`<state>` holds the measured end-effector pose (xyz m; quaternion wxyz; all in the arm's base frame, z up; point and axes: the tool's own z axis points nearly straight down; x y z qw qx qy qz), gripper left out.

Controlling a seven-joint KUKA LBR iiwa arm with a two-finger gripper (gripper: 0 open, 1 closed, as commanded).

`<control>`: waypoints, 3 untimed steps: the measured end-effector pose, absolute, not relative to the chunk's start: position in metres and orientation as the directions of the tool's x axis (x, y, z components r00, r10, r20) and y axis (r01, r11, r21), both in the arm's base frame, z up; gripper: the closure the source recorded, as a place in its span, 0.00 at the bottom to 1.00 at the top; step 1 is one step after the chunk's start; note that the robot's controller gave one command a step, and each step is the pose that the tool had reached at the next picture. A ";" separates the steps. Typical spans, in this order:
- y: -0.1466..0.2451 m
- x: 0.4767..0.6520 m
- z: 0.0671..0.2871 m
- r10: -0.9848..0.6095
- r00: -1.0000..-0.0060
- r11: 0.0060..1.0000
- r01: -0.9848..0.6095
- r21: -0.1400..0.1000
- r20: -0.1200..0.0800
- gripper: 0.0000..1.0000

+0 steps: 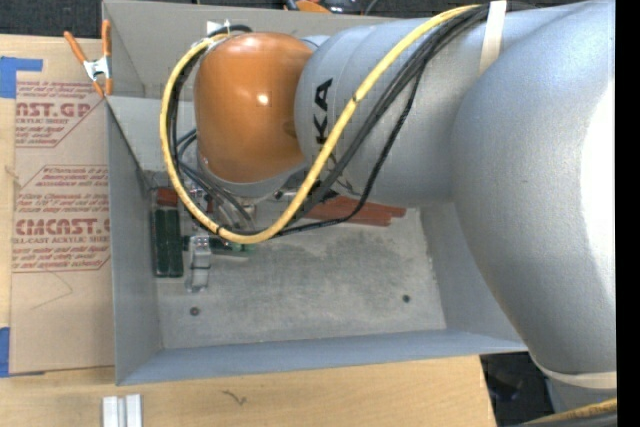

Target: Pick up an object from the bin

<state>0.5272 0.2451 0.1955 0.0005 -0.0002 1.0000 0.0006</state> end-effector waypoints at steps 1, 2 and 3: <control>0.202 0.571 0.066 0.128 -0.992 0.992 0.128 0.000 0.000 0.00; 0.204 0.571 0.070 0.126 -0.992 0.992 0.126 0.002 -0.002 1.00; 0.209 0.583 0.252 0.068 -0.998 0.998 0.068 0.005 -0.011 1.00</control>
Offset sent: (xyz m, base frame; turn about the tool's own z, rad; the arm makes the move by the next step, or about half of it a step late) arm 0.0436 -0.0420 -0.1255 0.1277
